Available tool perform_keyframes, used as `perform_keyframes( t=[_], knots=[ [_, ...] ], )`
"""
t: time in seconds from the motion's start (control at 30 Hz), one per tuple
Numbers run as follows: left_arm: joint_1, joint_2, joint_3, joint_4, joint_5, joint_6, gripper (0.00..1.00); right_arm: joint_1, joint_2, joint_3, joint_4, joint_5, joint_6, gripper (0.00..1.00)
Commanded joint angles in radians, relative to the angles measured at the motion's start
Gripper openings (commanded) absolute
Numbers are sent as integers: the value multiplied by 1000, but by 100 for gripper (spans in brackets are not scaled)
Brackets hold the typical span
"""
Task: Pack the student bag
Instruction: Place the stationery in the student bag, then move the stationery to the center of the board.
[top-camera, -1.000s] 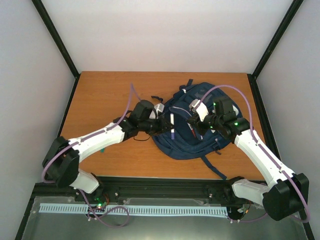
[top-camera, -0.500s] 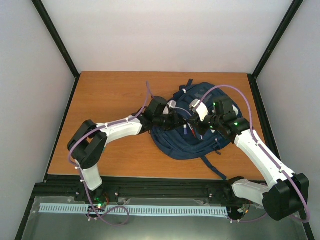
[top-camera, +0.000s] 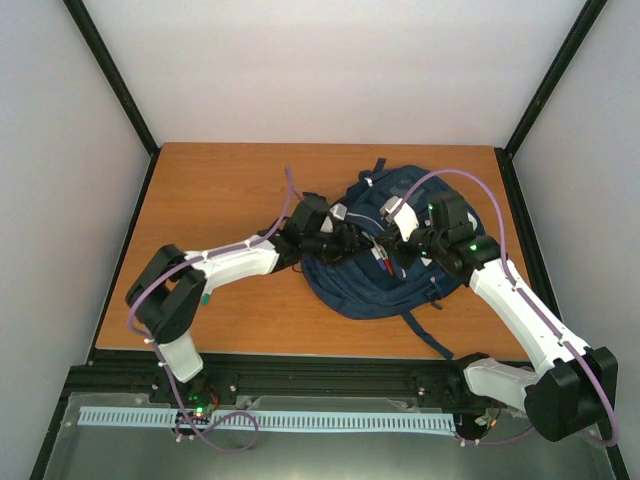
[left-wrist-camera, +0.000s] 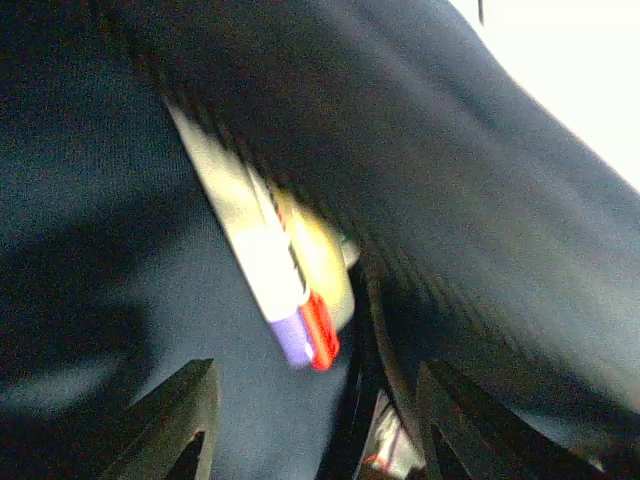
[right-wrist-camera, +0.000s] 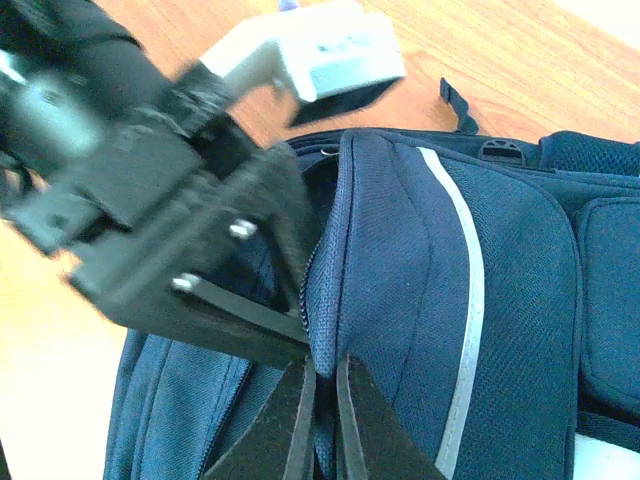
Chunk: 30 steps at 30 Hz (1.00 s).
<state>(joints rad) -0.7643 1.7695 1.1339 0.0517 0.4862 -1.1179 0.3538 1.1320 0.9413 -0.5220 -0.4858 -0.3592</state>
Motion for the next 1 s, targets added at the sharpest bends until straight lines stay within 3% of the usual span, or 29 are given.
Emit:
perform_keyframes(
  t=[0.0, 0.17, 0.3, 0.37, 0.47, 0.63, 0.77, 0.97],
  knots=[
    [-4, -162, -54, -128, -13, 164, 60, 4, -29, 7, 37, -34, -22, 3],
    [-3, -251, -98, -402, -149, 353, 67, 3, -29, 7, 35, -38, -22, 3],
    [13, -312, -170, -526, -393, 429, 75, 3, -30, 9, 33, -40, -26, 3],
    [41, -345, -217, -583, -527, 425, 80, 4, -30, 8, 33, -39, -26, 3],
    [135, -401, -292, -615, -616, 387, 86, 2, -31, 8, 32, -37, -27, 3],
    [283, -541, -433, -640, -851, 251, 100, 2, -25, 10, 29, -43, -30, 3],
    [360, -598, -482, -629, -910, 232, 100, 2, -20, 9, 29, -44, -30, 3],
    [535, -474, -466, -605, -789, 274, 100, 2, -18, 10, 26, -43, -33, 3]
  ],
)
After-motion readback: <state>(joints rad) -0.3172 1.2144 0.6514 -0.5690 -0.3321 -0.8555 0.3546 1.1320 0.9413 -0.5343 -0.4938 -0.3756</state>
